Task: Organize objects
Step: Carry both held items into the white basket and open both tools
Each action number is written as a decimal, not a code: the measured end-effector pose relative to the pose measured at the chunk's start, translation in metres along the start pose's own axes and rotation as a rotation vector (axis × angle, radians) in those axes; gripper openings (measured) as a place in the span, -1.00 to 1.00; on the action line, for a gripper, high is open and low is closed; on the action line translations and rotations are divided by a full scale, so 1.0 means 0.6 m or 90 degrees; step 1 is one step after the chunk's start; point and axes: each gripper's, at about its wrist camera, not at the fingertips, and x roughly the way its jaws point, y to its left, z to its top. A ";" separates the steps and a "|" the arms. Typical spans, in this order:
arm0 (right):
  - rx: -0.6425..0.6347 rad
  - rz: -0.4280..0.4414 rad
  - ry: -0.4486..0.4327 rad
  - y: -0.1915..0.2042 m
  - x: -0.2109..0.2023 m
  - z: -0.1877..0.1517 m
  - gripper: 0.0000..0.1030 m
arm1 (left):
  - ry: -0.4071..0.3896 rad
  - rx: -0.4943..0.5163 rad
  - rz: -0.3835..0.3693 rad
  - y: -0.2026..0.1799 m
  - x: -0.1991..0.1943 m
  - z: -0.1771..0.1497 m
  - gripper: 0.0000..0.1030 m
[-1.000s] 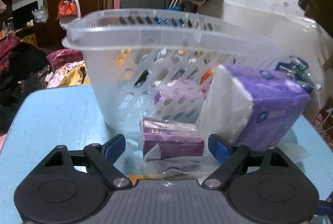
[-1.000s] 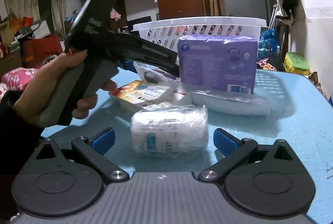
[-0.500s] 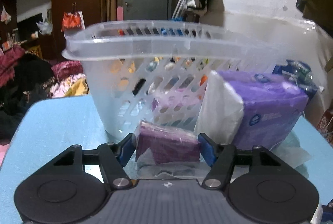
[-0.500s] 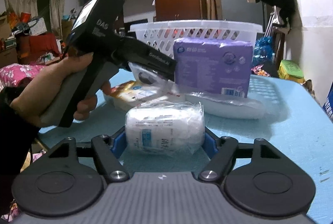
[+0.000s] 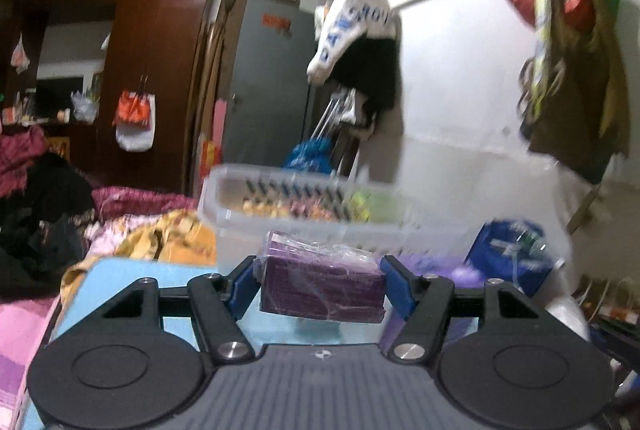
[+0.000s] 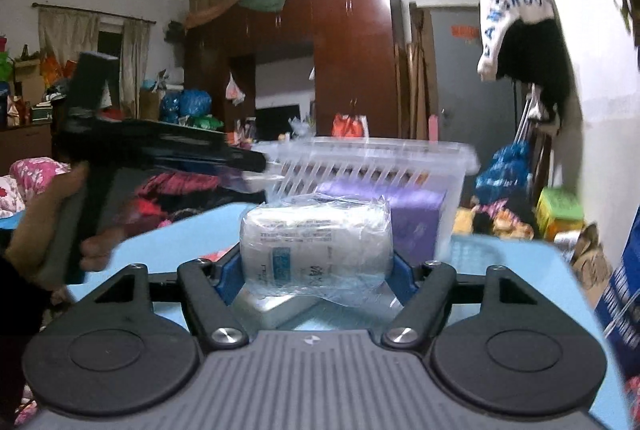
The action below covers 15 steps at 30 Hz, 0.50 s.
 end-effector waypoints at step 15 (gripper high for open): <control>-0.032 -0.068 -0.011 -0.058 0.113 0.195 0.42 | -0.017 0.032 0.033 -0.069 0.042 0.156 0.33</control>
